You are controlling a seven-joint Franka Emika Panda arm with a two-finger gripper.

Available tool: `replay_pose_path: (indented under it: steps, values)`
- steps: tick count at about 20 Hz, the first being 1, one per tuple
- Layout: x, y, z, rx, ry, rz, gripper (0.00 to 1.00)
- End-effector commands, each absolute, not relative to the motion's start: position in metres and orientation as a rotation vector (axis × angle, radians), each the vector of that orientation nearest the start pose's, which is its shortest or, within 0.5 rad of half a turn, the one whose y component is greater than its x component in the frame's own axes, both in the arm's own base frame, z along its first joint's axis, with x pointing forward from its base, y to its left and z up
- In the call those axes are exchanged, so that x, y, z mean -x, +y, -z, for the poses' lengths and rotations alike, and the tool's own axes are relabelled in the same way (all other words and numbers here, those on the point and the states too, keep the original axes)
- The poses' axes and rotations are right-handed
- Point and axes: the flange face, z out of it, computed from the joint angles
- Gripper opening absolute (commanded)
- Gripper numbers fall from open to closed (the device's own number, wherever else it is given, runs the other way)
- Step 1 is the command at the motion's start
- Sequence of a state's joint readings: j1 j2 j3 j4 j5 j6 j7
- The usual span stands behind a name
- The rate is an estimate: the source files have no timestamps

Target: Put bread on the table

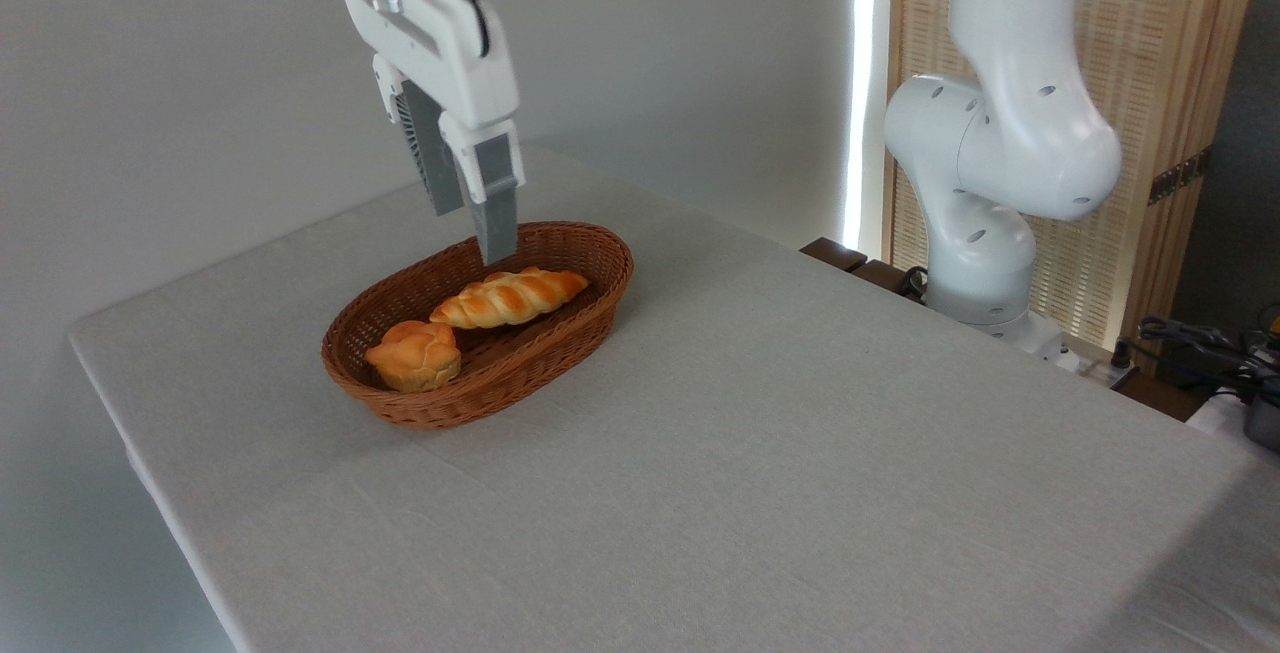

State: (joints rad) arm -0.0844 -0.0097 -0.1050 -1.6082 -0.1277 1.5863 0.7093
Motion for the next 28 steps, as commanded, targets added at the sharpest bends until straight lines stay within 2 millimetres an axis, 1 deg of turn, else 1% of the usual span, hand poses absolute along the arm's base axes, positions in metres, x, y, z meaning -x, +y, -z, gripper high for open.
replay_pose_path:
  steps: [1,2,5,6,8,11,13,14,15,16,18,22,28]
  values:
    - [-0.534,-0.159,-0.586,2.906,1.524,0.04,1.0]
    - [-0.529,-0.175,-0.575,2.886,1.567,0.022,1.0]
    - [-0.517,-0.201,-0.555,2.872,1.636,-0.029,1.0]
    - [-0.513,-0.207,-0.545,2.883,1.651,-0.043,1.0]
    - [-0.514,-0.213,-0.537,2.901,1.655,-0.003,1.0]
    - [-0.516,-0.223,-0.532,2.91,1.659,0.089,1.0]
    - [-0.512,-0.226,-0.52,2.903,1.675,0.069,1.0]
    - [-0.504,-0.239,-0.511,2.884,1.715,0.039,1.0]
    - [-0.501,-0.244,-0.508,2.877,1.727,0.027,1.0]
    - [-0.499,-0.245,-0.499,2.877,1.73,0.006,1.0]
    - [-0.494,-0.254,-0.49,2.866,1.749,0.007,1.0]
    - [-0.489,-0.259,-0.48,2.857,1.761,-0.006,1.0]
    - [-0.485,-0.268,-0.464,2.84,1.769,0.037,1.0]
